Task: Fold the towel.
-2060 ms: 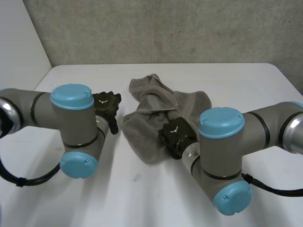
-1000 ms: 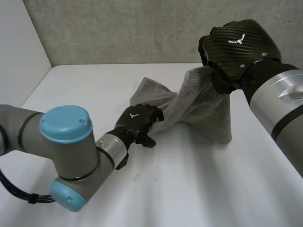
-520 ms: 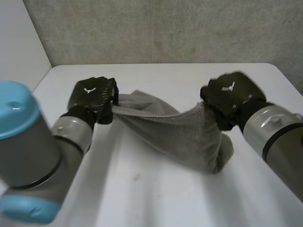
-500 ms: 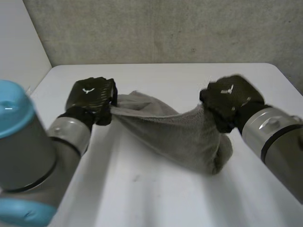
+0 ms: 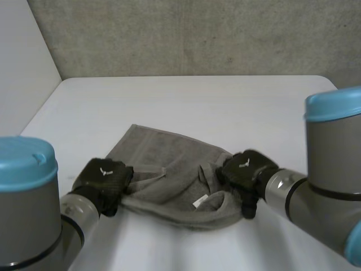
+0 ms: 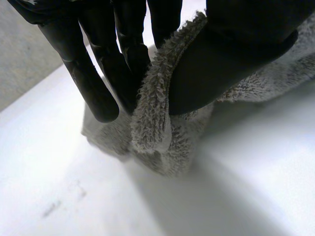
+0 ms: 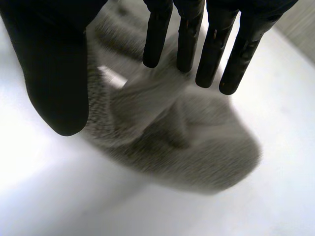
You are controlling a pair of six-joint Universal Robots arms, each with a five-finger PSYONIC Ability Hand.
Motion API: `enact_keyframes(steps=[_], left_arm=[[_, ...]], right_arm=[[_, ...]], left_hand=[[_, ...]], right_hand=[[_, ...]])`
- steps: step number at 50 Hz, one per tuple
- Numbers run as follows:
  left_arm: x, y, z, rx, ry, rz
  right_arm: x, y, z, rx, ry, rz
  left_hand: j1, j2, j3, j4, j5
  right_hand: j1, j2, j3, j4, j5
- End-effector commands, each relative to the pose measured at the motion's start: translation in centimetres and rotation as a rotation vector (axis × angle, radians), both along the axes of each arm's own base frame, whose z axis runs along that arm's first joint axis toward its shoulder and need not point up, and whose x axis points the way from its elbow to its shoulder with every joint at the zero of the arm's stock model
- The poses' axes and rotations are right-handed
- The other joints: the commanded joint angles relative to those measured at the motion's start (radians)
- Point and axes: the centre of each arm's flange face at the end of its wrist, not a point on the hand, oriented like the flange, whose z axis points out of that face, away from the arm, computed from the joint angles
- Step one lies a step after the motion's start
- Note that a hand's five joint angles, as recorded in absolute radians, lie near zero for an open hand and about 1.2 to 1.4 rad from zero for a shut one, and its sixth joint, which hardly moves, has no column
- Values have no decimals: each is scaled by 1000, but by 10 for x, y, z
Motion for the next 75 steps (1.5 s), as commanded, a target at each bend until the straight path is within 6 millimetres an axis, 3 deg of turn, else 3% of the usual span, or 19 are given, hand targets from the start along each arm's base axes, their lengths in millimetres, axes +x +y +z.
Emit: enact_keyframes(steps=[1, 11, 16, 24, 33, 44, 50, 52, 54, 55, 57, 60, 68, 70, 71, 72, 73, 74, 75], left_arm=[[5, 16, -8, 16, -3, -16], [13, 28, -9, 8, 1, -19], [14, 28, -10, 5, 5, -15], [14, 26, -11, -9, 15, -9], [13, 23, -15, -11, 16, -6], [16, 17, -18, -17, 21, 14], [16, 16, -18, -16, 19, 17], [16, 14, -19, -15, 18, 21], [17, 10, -21, -12, 15, 35], [17, 10, -21, -12, 15, 35], [17, 7, -21, -11, 16, 40], [14, 1, -23, -18, 22, 42], [-6, -45, 0, -176, 104, 62], [-17, -78, 31, -285, 171, 83], [-17, -78, 31, -286, 171, 83], [-23, -93, 52, -350, 215, 92], [-23, -93, 52, -351, 216, 92], [-28, -107, 77, -423, 267, 104], [-34, -118, 105, -502, 326, 108]], right_arm=[[-2, 1, 38, -107, -87, 21], [14, 2, 43, -160, -98, 175], [36, 20, 26, -253, 49, 397], [40, 33, 0, -261, 143, 517], [46, 36, -25, -305, 215, 572], [40, 16, -63, -332, 447, 510], [39, 13, -67, -327, 477, 497], [38, 12, -67, -328, 477, 494], [39, 10, -63, -333, 462, 483], [39, 10, -63, -333, 462, 483], [38, 9, -64, -333, 465, 478], [38, 7, -64, -333, 466, 471], [51, -25, -31, -447, 370, 294], [59, -57, 5, -565, 228, 156], [59, -57, 5, -566, 227, 156], [63, -72, 30, -650, 121, 87], [65, -85, 59, -745, -6, 17], [65, -85, 59, -746, -7, 16], [65, -94, 91, -845, -151, -47]], left_hand=[[213, 181, 181, 179, 193], [213, 181, 181, 179, 193], [213, 181, 181, 179, 193], [213, 181, 181, 179, 193], [213, 181, 181, 179, 193], [213, 181, 181, 179, 193], [213, 181, 181, 179, 193], [213, 181, 181, 179, 193], [213, 181, 181, 179, 193], [213, 181, 181, 179, 193], [213, 181, 181, 179, 193], [213, 181, 181, 179, 193], [213, 181, 181, 179, 193], [213, 181, 181, 179, 193], [213, 181, 181, 179, 193], [213, 181, 181, 179, 193], [213, 181, 181, 179, 193], [213, 181, 181, 179, 193], [213, 181, 181, 179, 193]], right_hand=[[6, 31, 44, 46, 48], [-15, 11, 23, 26, 27], [-12, 14, 26, 29, 30], [-17, 8, 21, 23, 24], [-15, 11, 23, 26, 27], [12, 37, 50, 52, 54], [44, 69, 82, 84, 86], [91, 116, 129, 131, 133], [456, 481, 494, 496, 498], [458, 483, 496, 498, 500], [901, 926, 939, 941, 943], [903, 929, 941, 943, 945], [903, 929, 941, 943, 945], [903, 929, 941, 943, 945], [903, 929, 941, 943, 945], [903, 929, 941, 943, 945], [903, 929, 941, 943, 945], [903, 929, 941, 943, 945], [903, 929, 941, 943, 945]])
